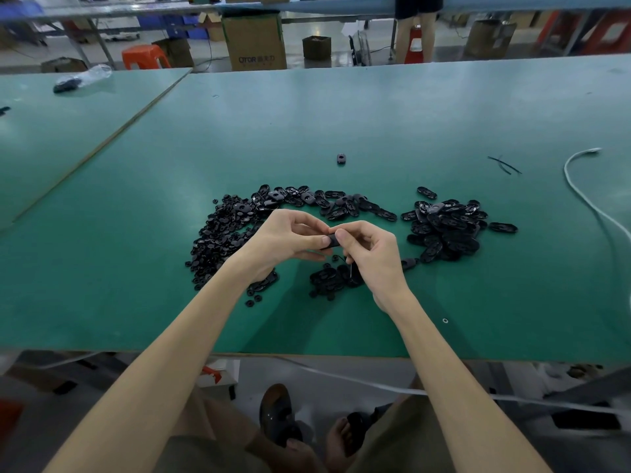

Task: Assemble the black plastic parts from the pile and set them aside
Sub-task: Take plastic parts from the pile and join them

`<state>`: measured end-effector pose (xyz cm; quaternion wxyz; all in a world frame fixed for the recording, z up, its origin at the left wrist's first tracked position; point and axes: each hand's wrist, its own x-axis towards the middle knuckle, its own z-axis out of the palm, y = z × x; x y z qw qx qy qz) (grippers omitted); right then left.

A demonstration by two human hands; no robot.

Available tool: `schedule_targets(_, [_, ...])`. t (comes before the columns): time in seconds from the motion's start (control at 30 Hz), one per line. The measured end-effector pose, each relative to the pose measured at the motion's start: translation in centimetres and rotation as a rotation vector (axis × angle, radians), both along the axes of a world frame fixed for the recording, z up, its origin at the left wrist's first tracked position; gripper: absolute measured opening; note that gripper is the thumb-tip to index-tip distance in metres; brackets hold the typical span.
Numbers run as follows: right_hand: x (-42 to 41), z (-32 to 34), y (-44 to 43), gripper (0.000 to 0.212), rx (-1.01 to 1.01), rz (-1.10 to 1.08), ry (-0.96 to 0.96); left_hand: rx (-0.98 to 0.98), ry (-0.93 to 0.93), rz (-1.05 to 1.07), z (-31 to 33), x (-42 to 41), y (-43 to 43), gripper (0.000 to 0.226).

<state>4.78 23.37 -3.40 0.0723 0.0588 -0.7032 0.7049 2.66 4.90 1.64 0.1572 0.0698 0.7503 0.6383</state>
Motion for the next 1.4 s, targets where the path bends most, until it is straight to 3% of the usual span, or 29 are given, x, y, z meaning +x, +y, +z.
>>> schedule_targets(0.6, [-0.1, -0.2, 0.1, 0.009, 0.004, -0.010, -0.013, 0.087, -0.119, -0.055, 0.1, 0.0, -0.9, 0.019])
schedule_targets(1.13, [-0.3, -0.3, 0.0, 0.014, 0.045, 0.024, -0.031, -0.134, 0.027, -0.035, 0.5, -0.3, 0.6, 0.019])
schedule_targets(1.4, [-0.1, -0.2, 0.0, 0.013, 0.028, -0.012, -0.013, 0.068, -0.073, 0.028, -0.4, 0.5, 0.5, 0.023])
